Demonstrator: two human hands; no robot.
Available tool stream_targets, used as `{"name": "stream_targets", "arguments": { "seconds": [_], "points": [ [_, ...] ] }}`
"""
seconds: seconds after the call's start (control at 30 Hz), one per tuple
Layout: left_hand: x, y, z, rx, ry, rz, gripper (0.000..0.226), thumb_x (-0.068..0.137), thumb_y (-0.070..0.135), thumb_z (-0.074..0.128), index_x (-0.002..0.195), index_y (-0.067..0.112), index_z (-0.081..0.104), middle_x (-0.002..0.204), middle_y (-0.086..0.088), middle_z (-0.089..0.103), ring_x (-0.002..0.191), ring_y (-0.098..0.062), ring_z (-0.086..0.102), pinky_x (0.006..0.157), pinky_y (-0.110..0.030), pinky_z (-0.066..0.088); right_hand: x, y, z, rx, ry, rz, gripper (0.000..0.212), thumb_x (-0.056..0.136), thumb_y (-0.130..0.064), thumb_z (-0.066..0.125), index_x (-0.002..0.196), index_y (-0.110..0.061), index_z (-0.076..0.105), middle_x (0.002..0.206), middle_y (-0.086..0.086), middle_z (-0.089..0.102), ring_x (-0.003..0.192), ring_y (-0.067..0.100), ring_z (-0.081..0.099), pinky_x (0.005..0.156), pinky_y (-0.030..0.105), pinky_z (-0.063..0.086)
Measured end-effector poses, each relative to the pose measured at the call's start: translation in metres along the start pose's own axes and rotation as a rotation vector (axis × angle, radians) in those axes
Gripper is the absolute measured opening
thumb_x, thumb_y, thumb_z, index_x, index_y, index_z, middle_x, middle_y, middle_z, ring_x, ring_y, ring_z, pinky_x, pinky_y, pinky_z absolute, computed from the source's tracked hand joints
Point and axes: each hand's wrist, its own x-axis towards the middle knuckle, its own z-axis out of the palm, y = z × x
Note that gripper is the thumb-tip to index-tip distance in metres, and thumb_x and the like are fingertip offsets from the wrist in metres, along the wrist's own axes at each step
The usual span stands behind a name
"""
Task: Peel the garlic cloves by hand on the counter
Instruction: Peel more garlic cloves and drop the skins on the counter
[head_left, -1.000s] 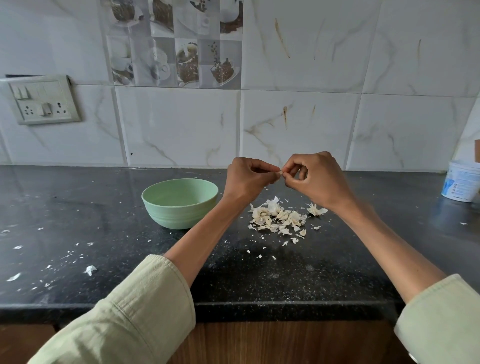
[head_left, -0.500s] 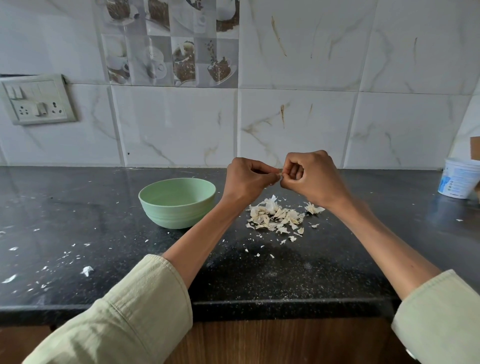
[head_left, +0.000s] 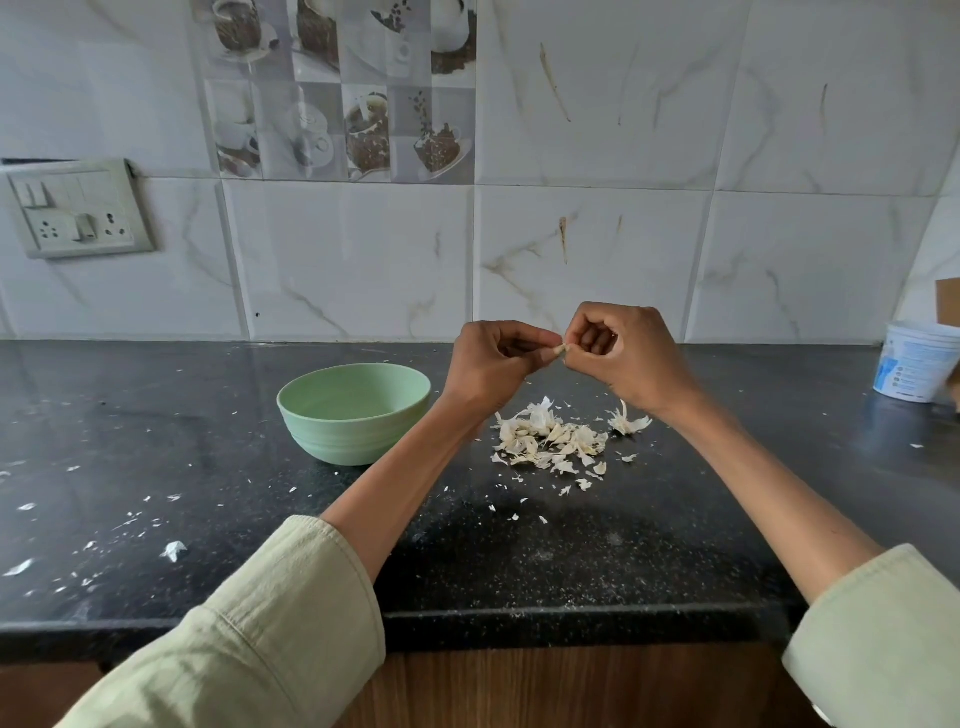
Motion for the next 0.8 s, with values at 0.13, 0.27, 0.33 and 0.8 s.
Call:
{"name": "stream_targets", "arguments": {
  "seconds": [0.13, 0.27, 0.33, 0.8],
  "points": [
    [0.000, 0.001, -0.002, -0.098, -0.025, -0.026, 0.034, 0.087, 0.008, 0.085, 0.119, 0.012, 0.075, 0.096, -0.009, 0.081, 0.090, -0.017, 0.072, 0.099, -0.038, 0.058, 0.003, 0.005, -0.001, 0.117, -0.042, 0.088, 0.010, 0.087, -0.008, 0.080, 0.083, -0.016, 0.073, 0.073, -0.001, 0.071, 0.068, 0.011, 0.064, 0.067, 0.028, 0.054],
    [0.002, 0.001, -0.004, -0.154, -0.040, -0.030, 0.038, 0.088, 0.005, 0.084, 0.123, 0.011, 0.072, 0.100, -0.011, 0.081, 0.091, -0.016, 0.072, 0.096, -0.033, 0.057, 0.003, 0.007, -0.002, 0.224, -0.070, 0.186, 0.006, 0.091, -0.009, 0.077, 0.088, -0.013, 0.074, 0.075, 0.006, 0.074, 0.069, 0.015, 0.070, 0.064, 0.027, 0.057],
    [0.003, 0.002, -0.004, -0.182, -0.044, -0.030, 0.036, 0.088, 0.003, 0.083, 0.122, 0.009, 0.072, 0.100, -0.012, 0.081, 0.090, -0.014, 0.072, 0.088, -0.023, 0.057, 0.003, 0.010, -0.002, 0.233, -0.052, 0.209, 0.004, 0.093, -0.012, 0.077, 0.090, -0.013, 0.074, 0.075, 0.006, 0.075, 0.068, 0.012, 0.069, 0.064, 0.027, 0.056],
    [0.000, 0.002, -0.005, 0.028, 0.060, 0.040, 0.028, 0.083, 0.008, 0.088, 0.108, 0.012, 0.076, 0.089, -0.002, 0.082, 0.088, -0.015, 0.078, 0.084, -0.025, 0.061, 0.000, 0.004, 0.001, 0.000, -0.023, 0.023, 0.006, 0.088, -0.024, 0.086, 0.093, -0.023, 0.082, 0.083, -0.014, 0.077, 0.072, 0.007, 0.071, 0.068, 0.016, 0.054]
  ]
}}
